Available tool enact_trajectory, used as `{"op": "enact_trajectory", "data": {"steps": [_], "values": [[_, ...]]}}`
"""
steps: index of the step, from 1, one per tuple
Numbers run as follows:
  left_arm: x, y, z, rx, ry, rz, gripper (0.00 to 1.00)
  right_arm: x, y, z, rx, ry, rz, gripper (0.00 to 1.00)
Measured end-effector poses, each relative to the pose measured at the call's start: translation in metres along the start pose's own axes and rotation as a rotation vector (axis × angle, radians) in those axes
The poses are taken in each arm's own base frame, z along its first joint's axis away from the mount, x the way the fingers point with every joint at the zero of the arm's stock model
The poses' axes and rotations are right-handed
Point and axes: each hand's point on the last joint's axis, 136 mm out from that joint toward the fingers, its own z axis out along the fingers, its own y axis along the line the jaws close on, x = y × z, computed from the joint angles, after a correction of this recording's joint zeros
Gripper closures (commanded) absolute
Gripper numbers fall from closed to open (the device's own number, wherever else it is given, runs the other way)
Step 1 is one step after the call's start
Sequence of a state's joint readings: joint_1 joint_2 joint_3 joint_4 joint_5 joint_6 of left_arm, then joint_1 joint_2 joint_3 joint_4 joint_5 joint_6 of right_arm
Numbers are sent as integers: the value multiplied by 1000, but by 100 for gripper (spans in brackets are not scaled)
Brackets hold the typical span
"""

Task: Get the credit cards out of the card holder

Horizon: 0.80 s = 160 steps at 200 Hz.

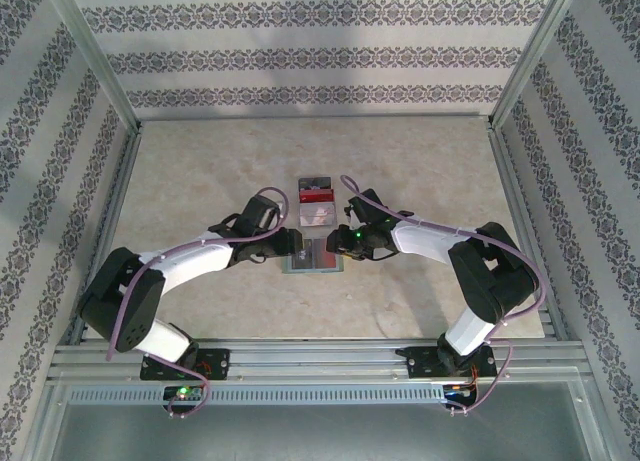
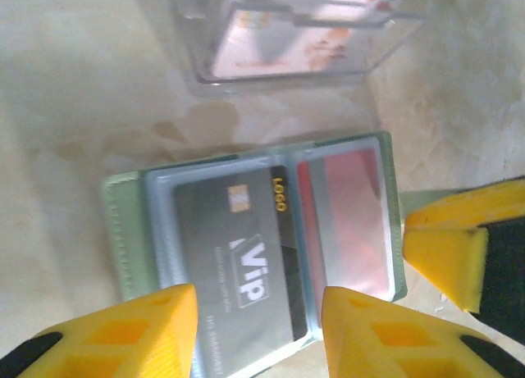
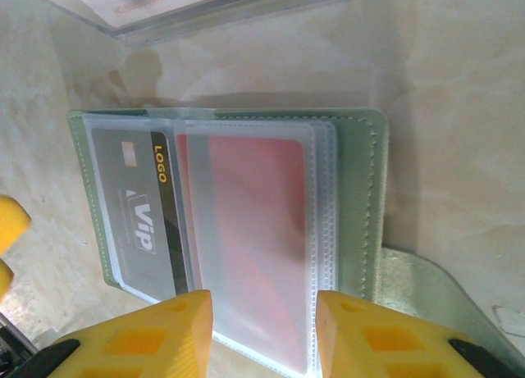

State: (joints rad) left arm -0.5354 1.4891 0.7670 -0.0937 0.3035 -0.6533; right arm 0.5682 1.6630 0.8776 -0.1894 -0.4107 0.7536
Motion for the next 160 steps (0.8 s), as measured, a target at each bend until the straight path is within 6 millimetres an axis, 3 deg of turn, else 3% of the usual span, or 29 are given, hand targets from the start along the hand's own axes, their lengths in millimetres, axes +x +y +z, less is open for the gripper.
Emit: {"op": "enact_trajectory", "data": {"steps": [43,160], "values": [[20,30,5,-11,55,-89,57,0,0,4,4,8,-2,62],[28,36,22,-4,97,-110,67,4,-5,14,32,27,-1,61]]}}
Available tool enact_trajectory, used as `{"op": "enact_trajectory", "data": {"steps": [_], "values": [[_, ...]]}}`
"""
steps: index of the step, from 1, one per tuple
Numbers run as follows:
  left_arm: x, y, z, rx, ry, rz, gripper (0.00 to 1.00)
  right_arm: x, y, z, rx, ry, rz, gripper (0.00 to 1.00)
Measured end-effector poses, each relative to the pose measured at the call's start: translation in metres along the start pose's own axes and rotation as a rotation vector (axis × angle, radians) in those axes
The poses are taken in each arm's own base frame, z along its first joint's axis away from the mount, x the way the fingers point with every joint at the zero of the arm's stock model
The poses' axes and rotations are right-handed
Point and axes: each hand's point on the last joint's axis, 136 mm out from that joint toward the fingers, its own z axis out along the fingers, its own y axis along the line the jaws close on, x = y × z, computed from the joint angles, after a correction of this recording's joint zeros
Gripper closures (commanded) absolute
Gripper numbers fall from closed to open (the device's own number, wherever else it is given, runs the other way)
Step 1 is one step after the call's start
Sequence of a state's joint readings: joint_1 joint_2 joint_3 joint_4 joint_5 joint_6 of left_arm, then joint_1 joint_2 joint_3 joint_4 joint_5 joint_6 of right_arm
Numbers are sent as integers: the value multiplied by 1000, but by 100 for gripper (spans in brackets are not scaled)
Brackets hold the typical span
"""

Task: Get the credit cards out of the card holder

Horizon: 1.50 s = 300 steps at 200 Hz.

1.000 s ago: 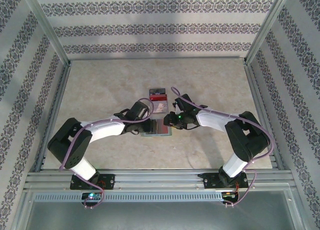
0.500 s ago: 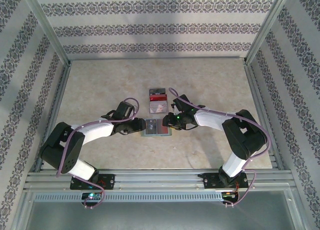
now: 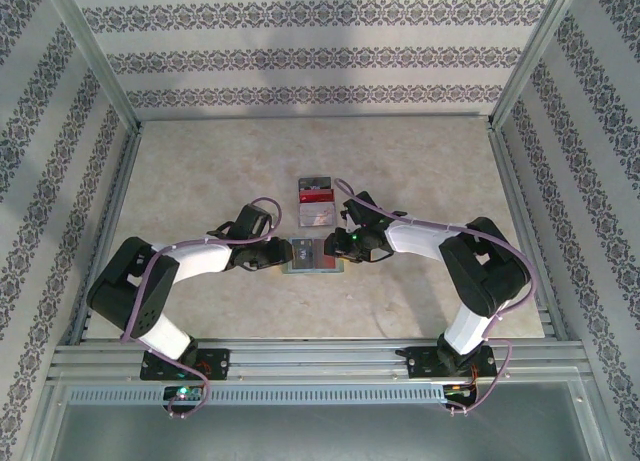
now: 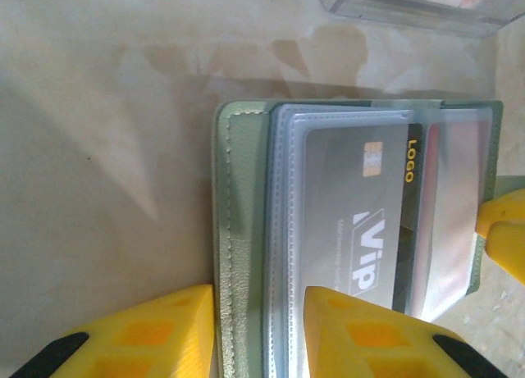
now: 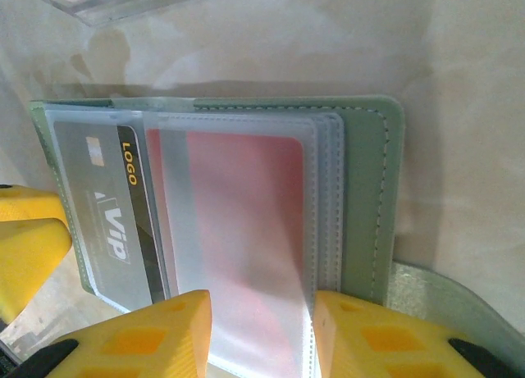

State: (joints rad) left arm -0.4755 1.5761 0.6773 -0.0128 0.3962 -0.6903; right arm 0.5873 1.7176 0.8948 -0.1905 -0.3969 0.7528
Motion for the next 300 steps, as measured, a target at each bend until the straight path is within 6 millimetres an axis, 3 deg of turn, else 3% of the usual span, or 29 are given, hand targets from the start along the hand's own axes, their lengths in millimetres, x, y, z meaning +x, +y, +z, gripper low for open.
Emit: {"op": "enact_trajectory", "data": {"steps": [127,300], "values": [[-1,1,0,-3,-3,0,68,-2,-9,-6,56,-24,-12,61],[-1,1,0,-3,-3,0,68,1,6,-13,45,-32,-50,61]]}}
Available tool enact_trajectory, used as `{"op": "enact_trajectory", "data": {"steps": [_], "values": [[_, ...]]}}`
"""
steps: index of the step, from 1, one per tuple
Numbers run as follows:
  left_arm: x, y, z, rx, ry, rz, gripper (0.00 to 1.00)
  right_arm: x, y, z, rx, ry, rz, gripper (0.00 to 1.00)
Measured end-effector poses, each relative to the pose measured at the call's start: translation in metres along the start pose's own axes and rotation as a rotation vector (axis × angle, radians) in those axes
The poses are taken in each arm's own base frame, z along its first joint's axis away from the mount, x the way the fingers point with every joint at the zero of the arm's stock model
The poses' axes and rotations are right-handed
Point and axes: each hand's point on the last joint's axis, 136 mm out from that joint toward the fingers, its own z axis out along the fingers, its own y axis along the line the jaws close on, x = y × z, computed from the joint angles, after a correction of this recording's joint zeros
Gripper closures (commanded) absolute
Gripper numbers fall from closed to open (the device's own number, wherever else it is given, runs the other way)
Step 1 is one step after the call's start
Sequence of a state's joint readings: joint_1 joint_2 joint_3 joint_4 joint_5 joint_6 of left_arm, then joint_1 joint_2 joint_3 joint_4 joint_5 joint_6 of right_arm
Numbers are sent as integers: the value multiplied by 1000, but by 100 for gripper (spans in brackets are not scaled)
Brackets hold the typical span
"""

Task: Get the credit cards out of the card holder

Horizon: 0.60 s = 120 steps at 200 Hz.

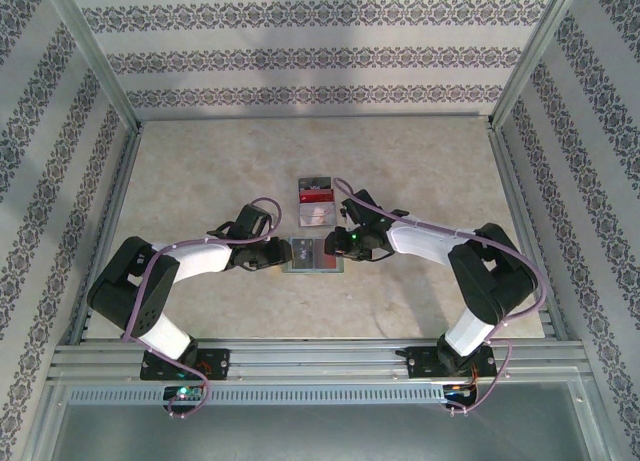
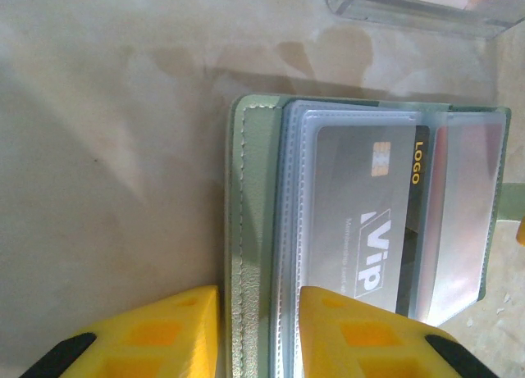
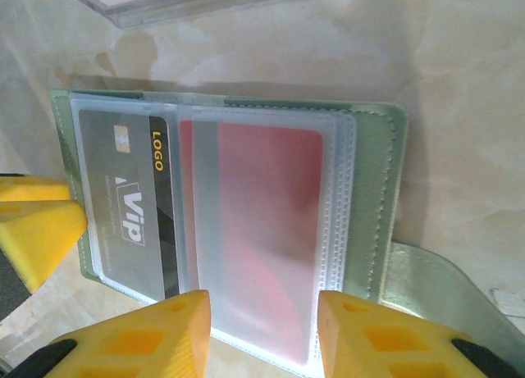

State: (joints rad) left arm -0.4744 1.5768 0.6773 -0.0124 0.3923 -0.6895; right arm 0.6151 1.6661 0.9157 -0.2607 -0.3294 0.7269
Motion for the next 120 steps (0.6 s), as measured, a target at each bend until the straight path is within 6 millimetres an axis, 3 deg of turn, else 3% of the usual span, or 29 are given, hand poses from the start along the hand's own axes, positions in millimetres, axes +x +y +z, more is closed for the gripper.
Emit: {"op": "enact_trajectory", "data": {"steps": [120], "values": [[0,0,0,-1,1,0,68,4,-6,8,21,21,5,60]]}}
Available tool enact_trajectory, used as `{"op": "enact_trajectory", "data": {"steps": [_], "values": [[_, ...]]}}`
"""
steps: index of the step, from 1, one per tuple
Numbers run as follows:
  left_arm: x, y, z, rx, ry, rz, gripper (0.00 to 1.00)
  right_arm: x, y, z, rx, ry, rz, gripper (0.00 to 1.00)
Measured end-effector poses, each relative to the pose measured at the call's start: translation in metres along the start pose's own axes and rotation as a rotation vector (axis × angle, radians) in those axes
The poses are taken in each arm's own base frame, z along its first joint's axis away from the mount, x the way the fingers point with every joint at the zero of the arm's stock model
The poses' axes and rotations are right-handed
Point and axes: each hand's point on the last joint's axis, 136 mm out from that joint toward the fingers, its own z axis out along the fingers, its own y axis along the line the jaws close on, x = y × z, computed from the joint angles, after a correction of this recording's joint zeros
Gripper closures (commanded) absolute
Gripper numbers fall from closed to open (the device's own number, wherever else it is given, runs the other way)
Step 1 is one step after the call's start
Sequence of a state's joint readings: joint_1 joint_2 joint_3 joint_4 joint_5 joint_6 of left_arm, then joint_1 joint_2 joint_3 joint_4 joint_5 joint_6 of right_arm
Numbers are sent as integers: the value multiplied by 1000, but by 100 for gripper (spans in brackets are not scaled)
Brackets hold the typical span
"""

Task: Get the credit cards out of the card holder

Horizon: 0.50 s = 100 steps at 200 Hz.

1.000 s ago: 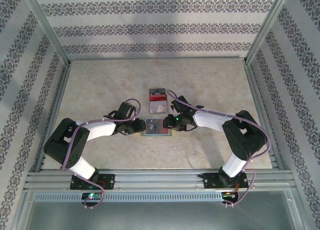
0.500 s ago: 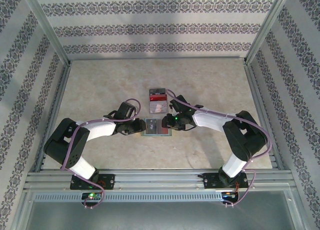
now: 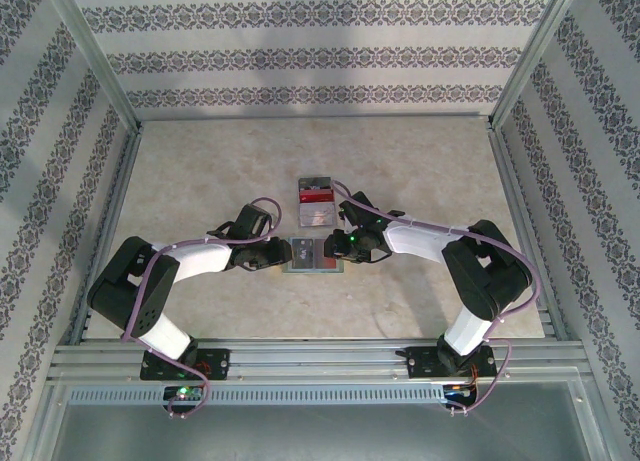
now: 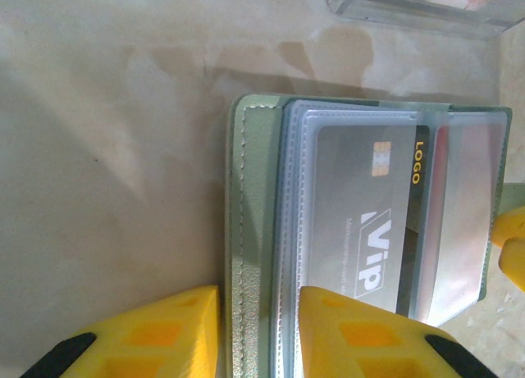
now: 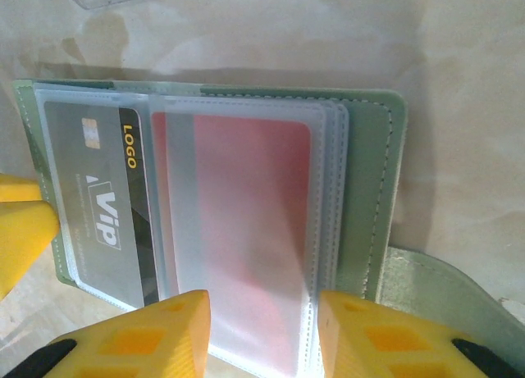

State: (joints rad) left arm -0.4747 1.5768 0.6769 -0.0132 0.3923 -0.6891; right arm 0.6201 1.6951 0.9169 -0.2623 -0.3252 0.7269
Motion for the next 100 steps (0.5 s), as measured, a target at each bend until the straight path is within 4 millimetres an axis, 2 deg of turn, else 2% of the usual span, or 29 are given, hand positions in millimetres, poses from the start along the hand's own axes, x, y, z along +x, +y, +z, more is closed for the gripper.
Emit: {"op": "enact_trajectory", "data": {"steps": [47,100], "values": [[0,0,0,0,0,0,68,1,-3,5,9,12,5,61],[0,0,0,0,0,0,69,-1,3,6,-17,10,3,61]]}}
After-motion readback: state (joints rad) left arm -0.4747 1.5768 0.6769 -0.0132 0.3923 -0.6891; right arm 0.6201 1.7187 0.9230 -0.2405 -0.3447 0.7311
